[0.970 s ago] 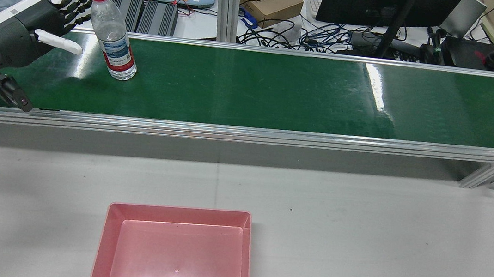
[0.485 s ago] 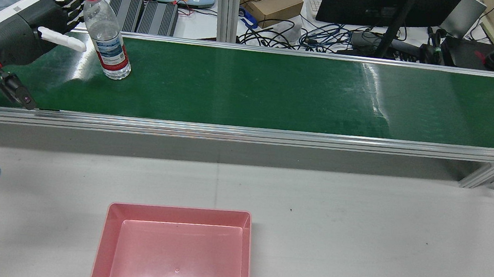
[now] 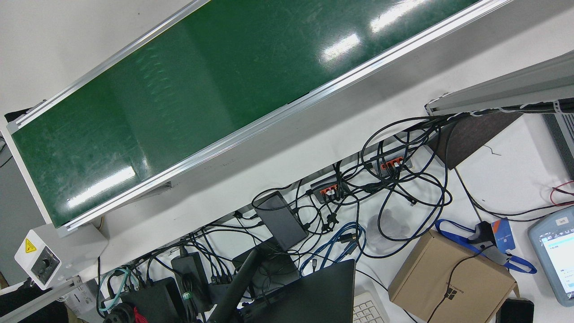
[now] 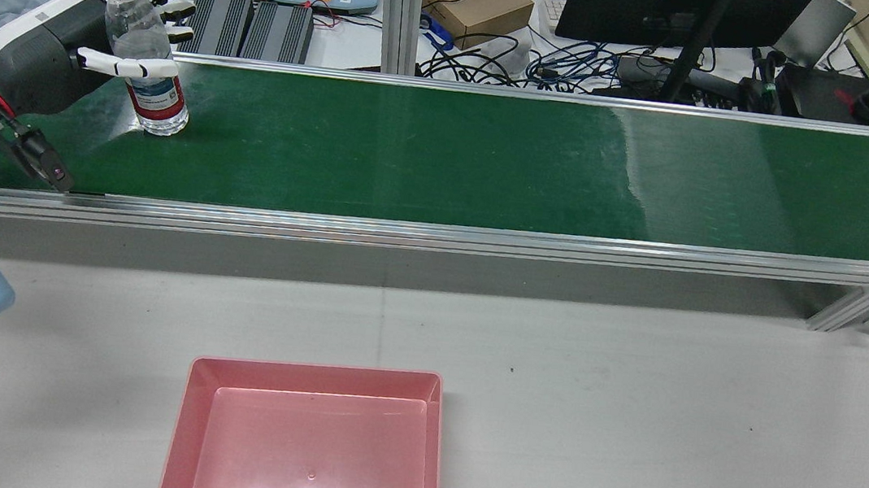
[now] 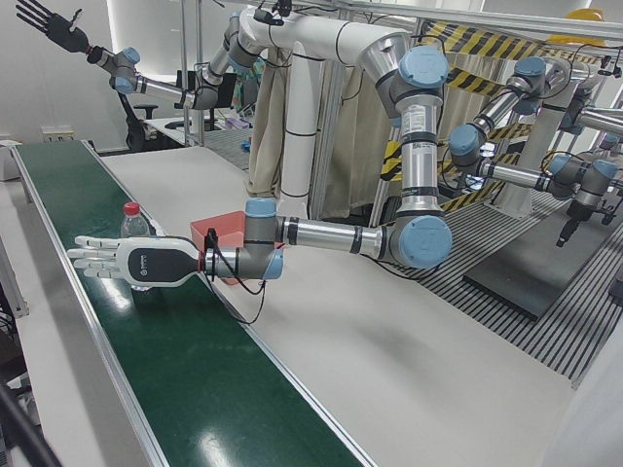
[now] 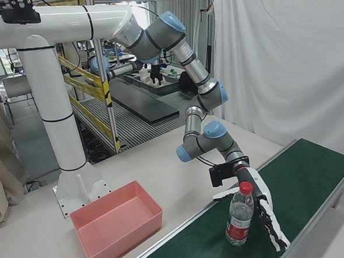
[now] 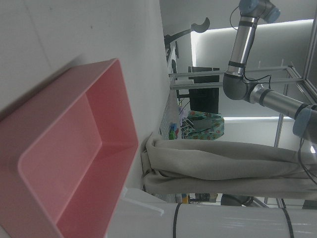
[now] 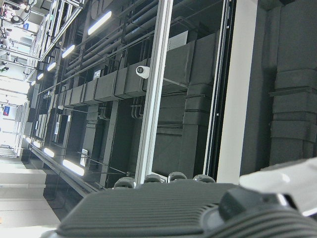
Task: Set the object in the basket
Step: 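Close the left hand fingers around the bottle's body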
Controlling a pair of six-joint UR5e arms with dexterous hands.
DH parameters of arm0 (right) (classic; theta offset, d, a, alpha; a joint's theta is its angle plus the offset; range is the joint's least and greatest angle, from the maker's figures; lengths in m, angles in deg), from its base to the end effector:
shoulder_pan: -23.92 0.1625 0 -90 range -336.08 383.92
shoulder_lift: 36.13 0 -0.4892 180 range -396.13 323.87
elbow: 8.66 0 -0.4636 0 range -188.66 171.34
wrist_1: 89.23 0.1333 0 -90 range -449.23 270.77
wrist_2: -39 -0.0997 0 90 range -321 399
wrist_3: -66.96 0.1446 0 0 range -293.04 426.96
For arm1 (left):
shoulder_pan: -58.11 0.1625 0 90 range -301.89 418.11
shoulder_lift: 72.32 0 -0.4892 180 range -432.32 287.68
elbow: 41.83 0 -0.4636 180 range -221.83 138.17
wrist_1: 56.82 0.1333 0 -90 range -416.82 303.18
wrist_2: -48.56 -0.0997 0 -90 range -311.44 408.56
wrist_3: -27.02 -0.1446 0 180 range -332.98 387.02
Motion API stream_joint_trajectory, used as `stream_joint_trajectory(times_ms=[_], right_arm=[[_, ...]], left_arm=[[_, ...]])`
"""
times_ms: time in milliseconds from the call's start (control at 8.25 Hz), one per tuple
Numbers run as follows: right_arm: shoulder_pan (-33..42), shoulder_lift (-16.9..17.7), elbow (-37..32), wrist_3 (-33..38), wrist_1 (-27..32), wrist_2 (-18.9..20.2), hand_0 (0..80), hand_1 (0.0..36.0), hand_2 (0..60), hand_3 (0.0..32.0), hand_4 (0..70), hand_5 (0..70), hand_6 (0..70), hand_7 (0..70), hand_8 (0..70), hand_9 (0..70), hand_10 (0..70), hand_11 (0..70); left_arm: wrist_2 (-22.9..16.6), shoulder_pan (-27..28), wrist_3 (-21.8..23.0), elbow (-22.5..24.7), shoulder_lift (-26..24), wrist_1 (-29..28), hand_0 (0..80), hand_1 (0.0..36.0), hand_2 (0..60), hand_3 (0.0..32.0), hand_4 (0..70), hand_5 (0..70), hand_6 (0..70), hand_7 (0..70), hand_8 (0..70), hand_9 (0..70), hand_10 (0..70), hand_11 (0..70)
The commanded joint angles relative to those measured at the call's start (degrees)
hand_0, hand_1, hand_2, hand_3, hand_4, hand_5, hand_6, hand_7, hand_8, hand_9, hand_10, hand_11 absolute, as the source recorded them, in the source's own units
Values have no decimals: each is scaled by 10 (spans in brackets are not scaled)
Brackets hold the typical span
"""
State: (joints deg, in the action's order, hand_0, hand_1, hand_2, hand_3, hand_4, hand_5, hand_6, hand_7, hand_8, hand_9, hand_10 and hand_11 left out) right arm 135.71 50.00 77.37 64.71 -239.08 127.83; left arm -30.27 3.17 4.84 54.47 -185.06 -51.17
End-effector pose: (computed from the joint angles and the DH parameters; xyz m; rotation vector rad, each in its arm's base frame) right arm 0.3758 -0.5731 0.6653 -0.5501 2.5108 -1.4565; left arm 0.3069 -0.7182 0.4238 -0.1129 2.3394 -1.4574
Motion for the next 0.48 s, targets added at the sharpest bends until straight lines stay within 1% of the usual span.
stream_joint_trajectory(times_ms=[0,121,242,364], right_arm=[[1,0,0,0,0,0,0,0,0,0,0,0,0,0,0,0,0,0],[1,0,0,0,0,0,0,0,0,0,0,0,0,0,0,0,0,0],[1,0,0,1,0,-1,0,0,0,0,0,0,0,0,0,0,0,0],[1,0,0,1,0,0,0,0,0,0,0,0,0,0,0,0,0,0]], left_arm=[[0,-8,-11,-1,0,12,608,262,552,0,492,700,540,700,670,700,700,700],[0,-8,-11,0,0,15,614,228,600,0,700,700,700,700,700,700,700,700],[-3,-8,-8,6,-1,15,620,257,600,0,700,700,700,700,700,700,700,700],[-5,-5,-8,12,-12,23,646,268,600,0,700,700,700,700,700,700,700,700]])
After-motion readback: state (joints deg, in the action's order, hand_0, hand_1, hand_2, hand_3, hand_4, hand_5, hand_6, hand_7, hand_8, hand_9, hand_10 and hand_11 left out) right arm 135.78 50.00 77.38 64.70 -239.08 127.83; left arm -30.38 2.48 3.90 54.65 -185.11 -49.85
